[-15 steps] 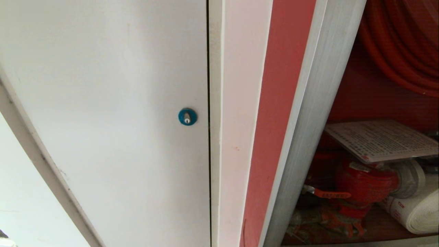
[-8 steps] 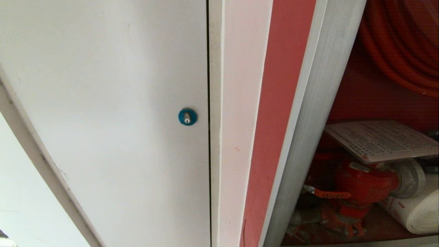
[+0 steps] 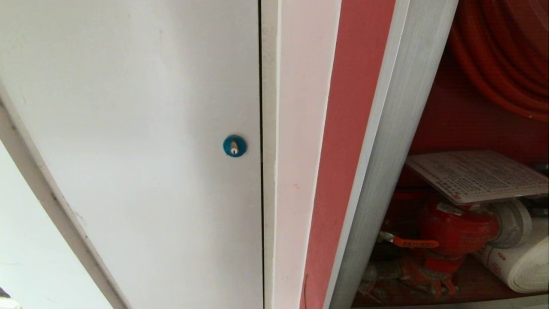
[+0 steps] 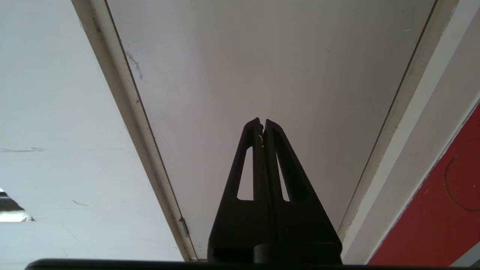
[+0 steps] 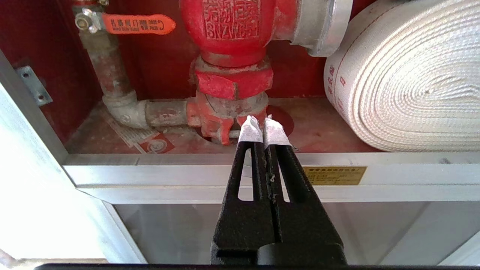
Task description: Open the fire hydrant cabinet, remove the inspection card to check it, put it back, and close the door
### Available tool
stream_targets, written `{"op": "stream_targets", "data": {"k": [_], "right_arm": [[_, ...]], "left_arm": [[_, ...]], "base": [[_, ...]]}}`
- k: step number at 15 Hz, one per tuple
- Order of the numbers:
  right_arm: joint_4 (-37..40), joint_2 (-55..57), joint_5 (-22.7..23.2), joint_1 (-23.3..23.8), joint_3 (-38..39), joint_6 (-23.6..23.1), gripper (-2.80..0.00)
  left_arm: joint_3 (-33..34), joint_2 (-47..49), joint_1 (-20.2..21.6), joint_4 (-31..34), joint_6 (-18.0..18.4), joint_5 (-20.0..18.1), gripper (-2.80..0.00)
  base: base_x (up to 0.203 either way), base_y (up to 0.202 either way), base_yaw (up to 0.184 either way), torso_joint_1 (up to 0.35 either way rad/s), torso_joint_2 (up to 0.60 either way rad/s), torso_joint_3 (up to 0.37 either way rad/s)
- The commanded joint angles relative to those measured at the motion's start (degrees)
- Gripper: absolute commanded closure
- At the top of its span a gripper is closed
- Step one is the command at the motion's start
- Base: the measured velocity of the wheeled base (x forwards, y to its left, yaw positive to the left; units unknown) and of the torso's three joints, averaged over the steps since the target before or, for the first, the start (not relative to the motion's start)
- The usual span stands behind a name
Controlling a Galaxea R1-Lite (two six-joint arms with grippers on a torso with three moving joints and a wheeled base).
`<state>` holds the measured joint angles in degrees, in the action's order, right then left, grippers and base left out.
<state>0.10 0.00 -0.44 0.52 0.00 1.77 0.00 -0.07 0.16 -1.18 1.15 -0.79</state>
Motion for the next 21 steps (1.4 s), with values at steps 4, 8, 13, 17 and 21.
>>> {"op": "stream_targets", "data": {"k": [4,8,13,17,21], "right_arm": [[-0.01,-0.12,0.0,0.0,0.0,0.43,0.0],[-0.01,-0.09,0.0,0.0,0.0,0.43,0.0],[-0.01,-0.13,0.0,0.0,0.0,0.43,0.0],[-0.01,-0.1,0.0,0.0,0.0,0.43,0.0],[-0.01,-0.14,0.0,0.0,0.0,0.43,0.0]], "left_arm": [[0.44,-0.01,0.02,-0.05,0.0,0.0,0.0],[0.44,-0.01,0.01,-0.05,0.0,0.0,0.0],[0.44,-0.01,0.02,-0.05,0.0,0.0,0.0],[0.44,-0.01,0.02,-0.05,-0.09,0.0,0.0],[0.44,-0.01,0.02,-0.05,-0.09,0.0,0.0]], "base": [[0.0,0.0,0.0,0.0,0.0,0.0],[0.0,0.0,0.0,0.0,0.0,0.0],[0.0,0.0,0.0,0.0,0.0,0.0],[-0.14,0.0,0.001,0.004,0.0,0.0],[-0.197,0.0,0.001,0.0,0.0,0.004]]}}
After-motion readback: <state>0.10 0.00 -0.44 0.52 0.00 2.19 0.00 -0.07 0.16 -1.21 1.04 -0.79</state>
